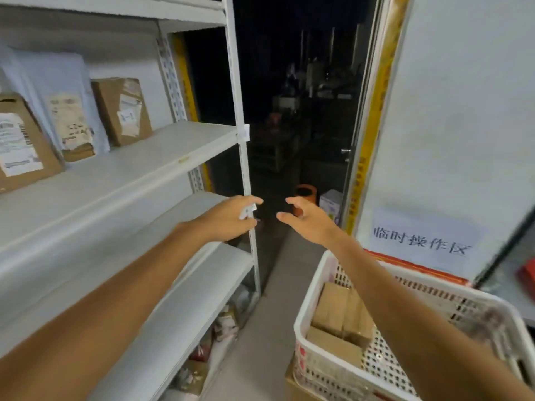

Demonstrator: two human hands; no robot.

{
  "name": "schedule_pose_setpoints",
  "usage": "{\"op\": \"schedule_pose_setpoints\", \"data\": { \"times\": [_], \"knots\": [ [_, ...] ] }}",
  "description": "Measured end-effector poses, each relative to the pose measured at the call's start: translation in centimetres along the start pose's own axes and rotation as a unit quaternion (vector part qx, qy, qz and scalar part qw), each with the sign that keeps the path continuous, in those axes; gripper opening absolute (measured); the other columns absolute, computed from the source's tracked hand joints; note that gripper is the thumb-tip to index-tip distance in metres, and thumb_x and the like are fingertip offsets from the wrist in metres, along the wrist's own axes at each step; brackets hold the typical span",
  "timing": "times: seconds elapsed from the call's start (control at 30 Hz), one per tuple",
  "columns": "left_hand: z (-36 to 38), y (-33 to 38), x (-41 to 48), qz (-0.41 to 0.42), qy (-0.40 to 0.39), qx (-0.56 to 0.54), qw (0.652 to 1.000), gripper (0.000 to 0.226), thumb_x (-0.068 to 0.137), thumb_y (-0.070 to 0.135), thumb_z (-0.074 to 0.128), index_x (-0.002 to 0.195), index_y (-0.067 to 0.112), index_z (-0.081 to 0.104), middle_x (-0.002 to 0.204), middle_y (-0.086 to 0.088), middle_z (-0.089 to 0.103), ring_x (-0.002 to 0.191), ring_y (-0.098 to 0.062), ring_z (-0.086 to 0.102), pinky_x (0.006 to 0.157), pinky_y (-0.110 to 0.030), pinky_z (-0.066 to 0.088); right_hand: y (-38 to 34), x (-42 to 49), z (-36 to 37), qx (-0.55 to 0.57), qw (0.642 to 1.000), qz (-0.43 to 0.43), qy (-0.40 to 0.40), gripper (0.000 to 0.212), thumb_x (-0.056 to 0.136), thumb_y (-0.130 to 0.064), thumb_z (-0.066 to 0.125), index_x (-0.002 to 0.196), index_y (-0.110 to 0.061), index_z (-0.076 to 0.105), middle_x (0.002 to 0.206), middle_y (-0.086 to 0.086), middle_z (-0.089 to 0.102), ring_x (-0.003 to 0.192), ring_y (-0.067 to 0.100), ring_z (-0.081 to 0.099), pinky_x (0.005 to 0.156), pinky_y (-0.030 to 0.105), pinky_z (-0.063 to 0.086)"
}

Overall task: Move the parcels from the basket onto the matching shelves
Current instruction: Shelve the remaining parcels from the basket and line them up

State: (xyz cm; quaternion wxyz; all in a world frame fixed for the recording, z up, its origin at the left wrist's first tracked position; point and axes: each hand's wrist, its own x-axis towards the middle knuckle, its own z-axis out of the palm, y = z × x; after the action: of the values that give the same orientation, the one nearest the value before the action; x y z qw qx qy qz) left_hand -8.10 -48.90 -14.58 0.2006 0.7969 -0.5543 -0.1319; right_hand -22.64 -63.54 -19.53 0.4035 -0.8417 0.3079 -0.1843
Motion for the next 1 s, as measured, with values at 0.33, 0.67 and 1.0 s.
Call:
{"op": "schedule_pose_setpoints", "data": {
  "times": [0.33, 0.67, 1.0],
  "knots": [
    [14.0, 11.9, 12.1, 0.053, -0.098, -0.002, 0.994, 0.048, 0.093, 0.028, 0.055, 0.139, 0.031, 0.041, 0.144, 0.0, 0.041, 0.13, -0.019, 0.042, 0.099, -0.029, 0.037, 16.5, -3.0, -11.7, 0.008, 0.996, 0.085, 0.041, 0.054, 0.092, -0.042, 0.059, 0.14, -0.02, 0.046, 0.143, 0.005, 0.05, 0.106, 0.016, 0.057, 0.079, 0.02, 0.04],
    [25.4, 14.8, 17.3, 0.069, -0.2, -0.01, 0.977, 0.045, 0.093, 0.016, 0.054, 0.138, 0.019, 0.046, 0.142, -0.002, 0.047, 0.121, -0.013, 0.047, 0.083, -0.009, 0.035, 28.3, -6.3, -13.1, 0.032, 0.978, 0.205, 0.007, 0.059, 0.095, -0.042, 0.056, 0.146, -0.019, 0.037, 0.143, 0.008, 0.05, 0.124, 0.024, 0.051, 0.098, 0.03, 0.04],
    [37.5, 9.8, 22.4, 0.048, -0.303, -0.076, 0.949, 0.042, 0.095, 0.02, 0.052, 0.137, 0.025, 0.047, 0.14, 0.001, 0.049, 0.119, -0.009, 0.046, 0.097, -0.023, 0.035, 36.2, -4.9, -10.4, 0.059, 0.95, 0.306, -0.031, 0.056, 0.096, -0.042, 0.053, 0.145, -0.018, 0.038, 0.15, 0.006, 0.042, 0.133, 0.028, 0.043, 0.11, 0.044, 0.035]
  ]
}}
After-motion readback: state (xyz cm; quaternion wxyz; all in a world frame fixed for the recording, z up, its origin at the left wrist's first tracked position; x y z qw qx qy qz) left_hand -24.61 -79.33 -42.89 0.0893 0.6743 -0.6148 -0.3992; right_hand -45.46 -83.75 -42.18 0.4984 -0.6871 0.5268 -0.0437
